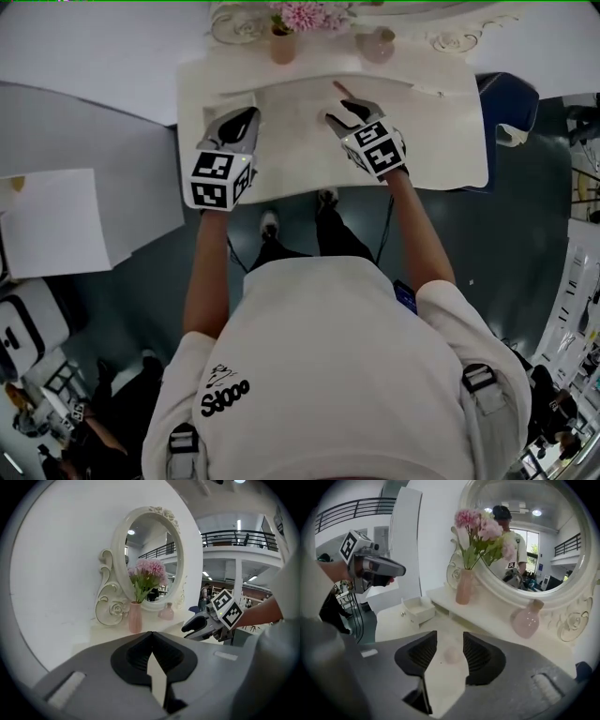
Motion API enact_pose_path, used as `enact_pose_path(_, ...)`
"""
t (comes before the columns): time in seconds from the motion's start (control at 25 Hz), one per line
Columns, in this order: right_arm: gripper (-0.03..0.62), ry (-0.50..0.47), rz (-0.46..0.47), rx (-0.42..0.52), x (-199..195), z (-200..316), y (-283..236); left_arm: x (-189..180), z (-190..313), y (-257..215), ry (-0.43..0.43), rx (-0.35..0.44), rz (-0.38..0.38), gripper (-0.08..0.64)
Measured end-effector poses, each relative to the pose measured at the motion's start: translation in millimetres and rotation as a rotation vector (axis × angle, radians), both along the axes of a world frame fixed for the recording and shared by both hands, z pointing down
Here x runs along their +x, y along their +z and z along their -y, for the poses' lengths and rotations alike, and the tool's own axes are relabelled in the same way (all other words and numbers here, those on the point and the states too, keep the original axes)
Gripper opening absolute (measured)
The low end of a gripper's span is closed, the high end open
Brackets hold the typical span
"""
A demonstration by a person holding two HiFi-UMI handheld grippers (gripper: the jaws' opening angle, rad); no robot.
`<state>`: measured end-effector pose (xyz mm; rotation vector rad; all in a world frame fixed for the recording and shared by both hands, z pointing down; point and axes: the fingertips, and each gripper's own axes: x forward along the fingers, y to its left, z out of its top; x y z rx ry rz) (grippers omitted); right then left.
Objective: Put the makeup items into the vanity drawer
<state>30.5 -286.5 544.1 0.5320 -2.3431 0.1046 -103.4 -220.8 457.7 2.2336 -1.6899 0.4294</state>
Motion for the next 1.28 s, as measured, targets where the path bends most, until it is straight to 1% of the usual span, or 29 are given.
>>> enact_pose_path(0.2,0.192,-0.102,-0.085,-0.059,-6,4,48,1,-2,26,-0.065,-0.059,-0.011,0.018)
enact_pose_path(0.32,0.195,-0.145,-0.117,-0.083,-8,8,70,2,-4,37,-0.104,-0.093,-0.014,0.018)
enact_pose_path(0.44,0.195,-0.175,-0.136,-0.09,-12,15,86,1,-5,44,-0.141,-0.115,-0.011,0.018)
enact_pose_path(0.6,0.193,-0.228,-0.194,-0.094,-14,17,107,1,-11,48,-0.181,-0.136,-0.005,0.018)
enact_pose_path(0.64,0.178,-0.236,-0.197,-0.101,-15,17,110,0,-12,48,-0.192,-0.139,-0.002,0.018)
enact_pose_path(0.76,0.156,-0.243,-0.188,-0.123,-17,19,112,-4,-16,46,-0.223,-0.144,0.002,0.018)
enact_pose_path(0.96,0.146,-0.231,-0.168,-0.156,-22,16,105,-16,-21,41,-0.257,-0.133,-0.007,0.018)
enact_pose_path(1.12,0.146,-0.209,-0.123,-0.12,-38,18,77,-29,-23,33,-0.252,-0.112,-0.006,0.018)
enact_pose_path(1.28,0.146,-0.202,-0.06,-0.088,-68,13,42,-49,-29,26,-0.259,-0.09,-0.009,0.018)
